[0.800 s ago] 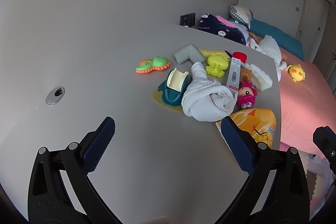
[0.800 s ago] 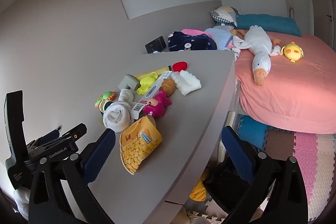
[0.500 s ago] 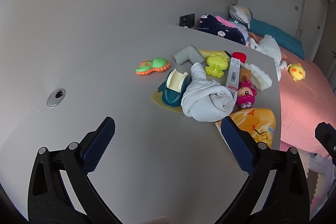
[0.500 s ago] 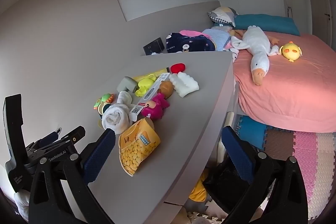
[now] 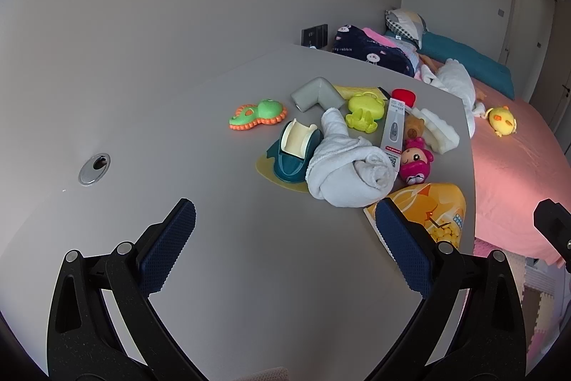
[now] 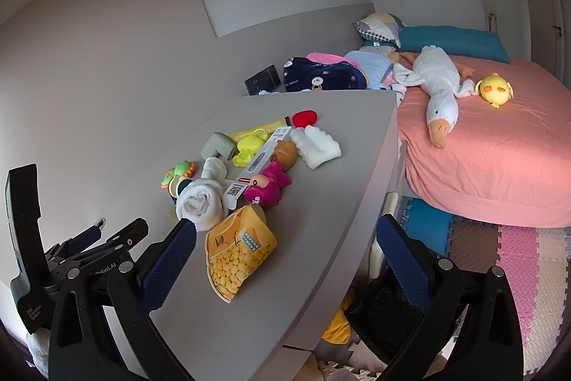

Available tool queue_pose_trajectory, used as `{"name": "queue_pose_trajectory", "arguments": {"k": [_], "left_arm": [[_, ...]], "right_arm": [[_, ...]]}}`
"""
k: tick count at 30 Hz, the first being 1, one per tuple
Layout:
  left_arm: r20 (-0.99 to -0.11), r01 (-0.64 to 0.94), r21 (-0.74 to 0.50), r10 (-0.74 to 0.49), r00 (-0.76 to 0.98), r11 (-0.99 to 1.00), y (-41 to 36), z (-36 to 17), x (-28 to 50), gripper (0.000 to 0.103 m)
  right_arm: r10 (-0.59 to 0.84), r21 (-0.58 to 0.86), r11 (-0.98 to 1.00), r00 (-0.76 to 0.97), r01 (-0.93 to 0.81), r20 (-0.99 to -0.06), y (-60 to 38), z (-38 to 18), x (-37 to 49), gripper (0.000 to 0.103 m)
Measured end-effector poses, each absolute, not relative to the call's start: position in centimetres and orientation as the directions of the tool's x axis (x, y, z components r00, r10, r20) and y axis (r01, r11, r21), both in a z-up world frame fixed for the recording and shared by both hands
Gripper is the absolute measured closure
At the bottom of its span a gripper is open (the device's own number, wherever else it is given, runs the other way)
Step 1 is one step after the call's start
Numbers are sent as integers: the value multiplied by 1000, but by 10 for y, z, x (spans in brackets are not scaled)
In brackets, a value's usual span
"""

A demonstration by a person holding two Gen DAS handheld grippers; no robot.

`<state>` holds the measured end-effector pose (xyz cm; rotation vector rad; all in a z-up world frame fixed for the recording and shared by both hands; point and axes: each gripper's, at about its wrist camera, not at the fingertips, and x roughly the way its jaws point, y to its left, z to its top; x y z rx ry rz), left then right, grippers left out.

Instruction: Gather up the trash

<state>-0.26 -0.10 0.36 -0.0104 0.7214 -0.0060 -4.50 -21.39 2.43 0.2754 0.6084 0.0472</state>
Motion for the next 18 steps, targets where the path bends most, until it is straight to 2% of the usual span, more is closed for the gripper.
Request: {"name": "queue_pose_trajectory", "arguments": {"k": [18], "left_arm": [[-652, 8, -42, -34, 757, 999, 6, 8, -2, 6]], "right_arm": [[117, 244, 969, 822, 28, -557, -207, 35, -43, 3]]}}
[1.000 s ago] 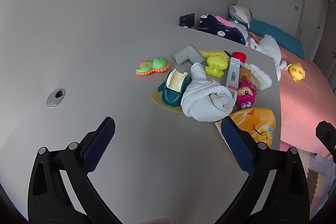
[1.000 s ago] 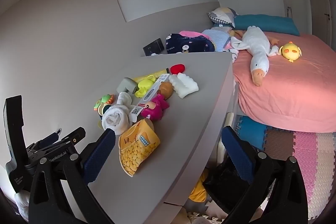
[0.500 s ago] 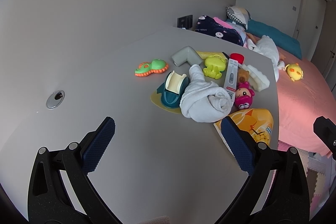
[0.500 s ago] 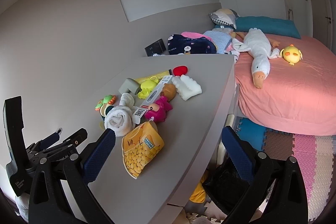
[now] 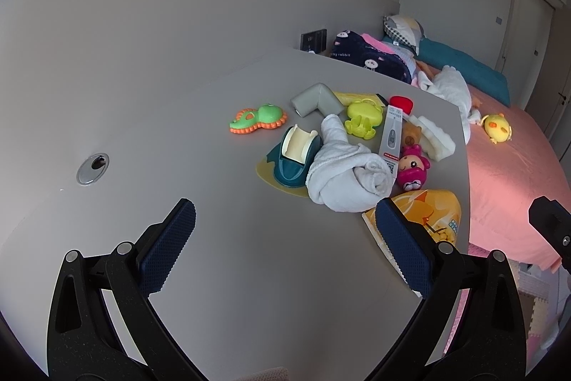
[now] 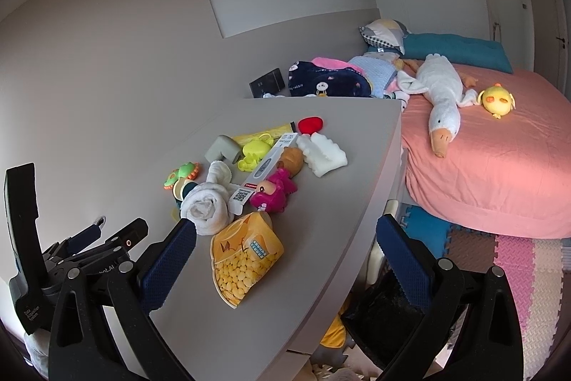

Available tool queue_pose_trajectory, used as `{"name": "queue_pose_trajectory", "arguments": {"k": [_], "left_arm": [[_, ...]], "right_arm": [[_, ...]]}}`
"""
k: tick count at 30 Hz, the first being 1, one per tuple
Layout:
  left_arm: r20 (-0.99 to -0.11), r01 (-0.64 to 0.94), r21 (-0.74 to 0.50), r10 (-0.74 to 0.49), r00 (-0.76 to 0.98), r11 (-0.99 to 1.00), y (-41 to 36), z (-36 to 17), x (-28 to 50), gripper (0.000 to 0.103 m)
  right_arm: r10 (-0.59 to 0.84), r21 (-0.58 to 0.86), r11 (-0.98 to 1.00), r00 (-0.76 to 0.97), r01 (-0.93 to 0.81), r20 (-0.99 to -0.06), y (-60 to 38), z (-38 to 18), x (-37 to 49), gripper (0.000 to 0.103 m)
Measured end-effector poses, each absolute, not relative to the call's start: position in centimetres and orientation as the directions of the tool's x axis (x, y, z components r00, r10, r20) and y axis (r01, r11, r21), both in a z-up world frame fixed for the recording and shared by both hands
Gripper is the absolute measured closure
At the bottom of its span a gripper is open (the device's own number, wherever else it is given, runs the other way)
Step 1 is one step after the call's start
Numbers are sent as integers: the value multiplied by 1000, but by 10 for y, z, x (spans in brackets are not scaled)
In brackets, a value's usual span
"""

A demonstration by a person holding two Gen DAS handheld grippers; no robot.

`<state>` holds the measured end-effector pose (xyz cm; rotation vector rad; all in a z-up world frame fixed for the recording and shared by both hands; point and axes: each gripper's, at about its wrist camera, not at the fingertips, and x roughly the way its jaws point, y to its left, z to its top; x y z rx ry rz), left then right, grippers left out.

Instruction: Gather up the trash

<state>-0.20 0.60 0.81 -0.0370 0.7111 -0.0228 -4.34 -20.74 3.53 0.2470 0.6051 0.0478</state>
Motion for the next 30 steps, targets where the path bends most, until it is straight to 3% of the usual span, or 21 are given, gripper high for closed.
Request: {"name": "queue_pose_trajectory", "arguments": {"k": [30], "left_arm": [[-673, 25, -96, -84, 735, 995, 8, 0, -2, 6]], "right_arm": [[112, 236, 971, 827, 26, -551, -209, 39, -45, 3]]}}
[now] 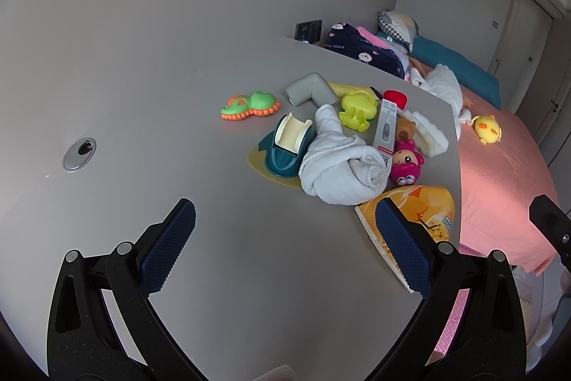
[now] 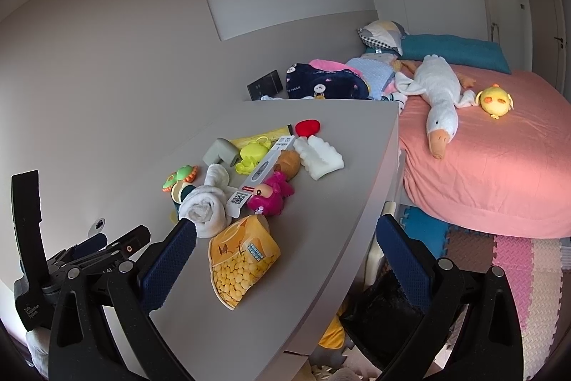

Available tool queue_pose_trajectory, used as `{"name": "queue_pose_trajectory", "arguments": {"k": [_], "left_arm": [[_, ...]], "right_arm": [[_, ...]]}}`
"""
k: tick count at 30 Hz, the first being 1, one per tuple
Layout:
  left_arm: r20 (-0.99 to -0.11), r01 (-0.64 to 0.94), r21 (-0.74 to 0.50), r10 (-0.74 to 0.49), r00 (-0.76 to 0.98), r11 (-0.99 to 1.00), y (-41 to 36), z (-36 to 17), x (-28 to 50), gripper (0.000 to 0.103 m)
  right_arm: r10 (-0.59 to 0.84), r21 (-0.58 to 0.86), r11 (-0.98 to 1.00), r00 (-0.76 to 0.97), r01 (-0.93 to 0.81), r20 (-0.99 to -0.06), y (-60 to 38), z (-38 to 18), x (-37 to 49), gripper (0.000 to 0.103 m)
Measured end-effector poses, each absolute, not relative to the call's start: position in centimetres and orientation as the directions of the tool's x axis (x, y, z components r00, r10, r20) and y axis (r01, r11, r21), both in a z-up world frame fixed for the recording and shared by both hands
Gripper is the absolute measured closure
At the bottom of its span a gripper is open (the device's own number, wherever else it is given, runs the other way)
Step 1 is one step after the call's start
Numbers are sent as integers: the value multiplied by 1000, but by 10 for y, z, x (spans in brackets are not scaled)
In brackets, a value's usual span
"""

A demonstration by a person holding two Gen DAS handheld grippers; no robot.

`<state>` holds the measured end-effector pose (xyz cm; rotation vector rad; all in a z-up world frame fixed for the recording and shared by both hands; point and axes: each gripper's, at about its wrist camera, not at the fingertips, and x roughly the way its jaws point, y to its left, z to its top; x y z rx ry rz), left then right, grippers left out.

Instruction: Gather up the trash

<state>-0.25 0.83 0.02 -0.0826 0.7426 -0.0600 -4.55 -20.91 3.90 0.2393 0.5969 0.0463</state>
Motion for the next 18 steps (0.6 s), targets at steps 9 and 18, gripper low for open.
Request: {"name": "queue_pose_trajectory", "arguments": {"k": [9, 18], "left_arm": [[-684, 34, -100, -94, 724, 994, 10, -2, 0, 6], [-660, 16, -29, -31, 751, 999, 9, 2, 0, 17]], "right_arm": [[152, 274, 962, 812, 9, -563, -210, 26, -45, 3], [246, 365, 931, 747, -5, -618, -200, -6, -36, 3]]}}
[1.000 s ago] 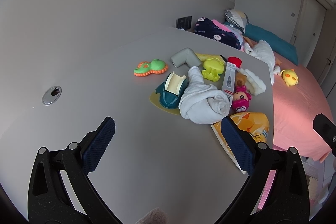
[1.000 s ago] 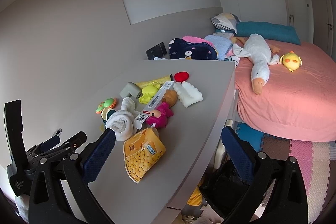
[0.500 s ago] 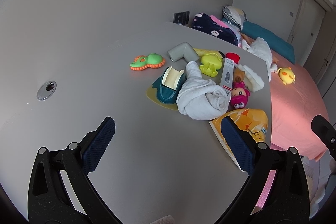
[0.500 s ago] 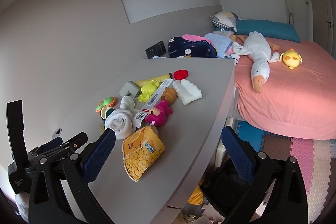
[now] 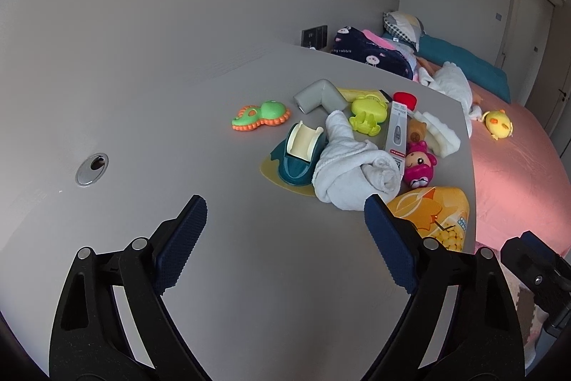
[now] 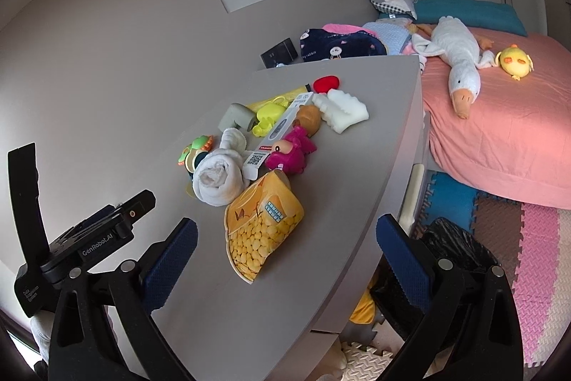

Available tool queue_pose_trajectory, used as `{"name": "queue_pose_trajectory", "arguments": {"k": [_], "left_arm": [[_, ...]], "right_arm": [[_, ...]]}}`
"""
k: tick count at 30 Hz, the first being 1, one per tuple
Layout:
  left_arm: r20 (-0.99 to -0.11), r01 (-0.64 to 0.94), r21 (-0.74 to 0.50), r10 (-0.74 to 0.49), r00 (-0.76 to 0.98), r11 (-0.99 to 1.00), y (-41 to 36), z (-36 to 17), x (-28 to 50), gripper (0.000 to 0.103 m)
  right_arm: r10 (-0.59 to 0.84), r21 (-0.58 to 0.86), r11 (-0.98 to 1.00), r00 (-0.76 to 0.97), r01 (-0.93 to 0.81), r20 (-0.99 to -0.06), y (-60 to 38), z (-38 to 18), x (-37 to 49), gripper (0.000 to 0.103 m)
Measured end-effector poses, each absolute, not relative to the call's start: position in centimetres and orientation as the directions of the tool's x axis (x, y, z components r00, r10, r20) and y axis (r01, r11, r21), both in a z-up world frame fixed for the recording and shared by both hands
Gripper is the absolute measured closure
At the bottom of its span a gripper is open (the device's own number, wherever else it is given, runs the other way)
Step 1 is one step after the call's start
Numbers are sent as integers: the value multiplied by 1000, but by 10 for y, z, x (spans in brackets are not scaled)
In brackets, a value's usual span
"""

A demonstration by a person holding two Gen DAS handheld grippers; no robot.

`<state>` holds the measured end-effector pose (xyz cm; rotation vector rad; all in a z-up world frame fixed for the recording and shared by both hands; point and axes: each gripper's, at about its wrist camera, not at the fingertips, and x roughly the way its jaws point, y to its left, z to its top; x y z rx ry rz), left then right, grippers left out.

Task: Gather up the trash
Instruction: 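Grasp the yellow corn-print snack bag with the right gripper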

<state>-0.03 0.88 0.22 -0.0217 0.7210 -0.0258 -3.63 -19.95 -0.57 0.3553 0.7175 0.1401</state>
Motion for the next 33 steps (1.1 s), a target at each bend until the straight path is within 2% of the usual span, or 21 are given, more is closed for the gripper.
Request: {"name": "queue_pose_trajectory", "arguments": {"k": [8, 19, 22, 27, 32, 33], "left_arm": [[-671, 22, -48, -48, 740, 999, 12, -2, 4, 17], [-689, 17, -41, -41, 724, 999, 15, -12, 14, 17], [-692, 17, -49, -47, 720, 999, 16, -12, 18, 17], [-696, 10, -65, -53, 716, 998, 16, -12, 24, 17], [-703, 14, -92, -75, 708, 996, 12, -13, 32, 17], [-702, 18, -95, -80, 708, 995, 10, -13, 33, 13]], "right_arm": [[266, 368, 930, 717, -14, -644, -193, -20, -20, 3], [293, 391, 920, 684, -12, -668, -186, -46, 14, 11], [272, 371, 929, 692, -6, -669, -184, -46, 19, 23], [310, 386, 922, 676, -41, -668, -180, -45, 26, 52], [338, 392, 916, 689, -85, -641, -181, -36, 23, 60], [332, 387, 918, 702, -87, -630, -182, -33, 21, 60]]}}
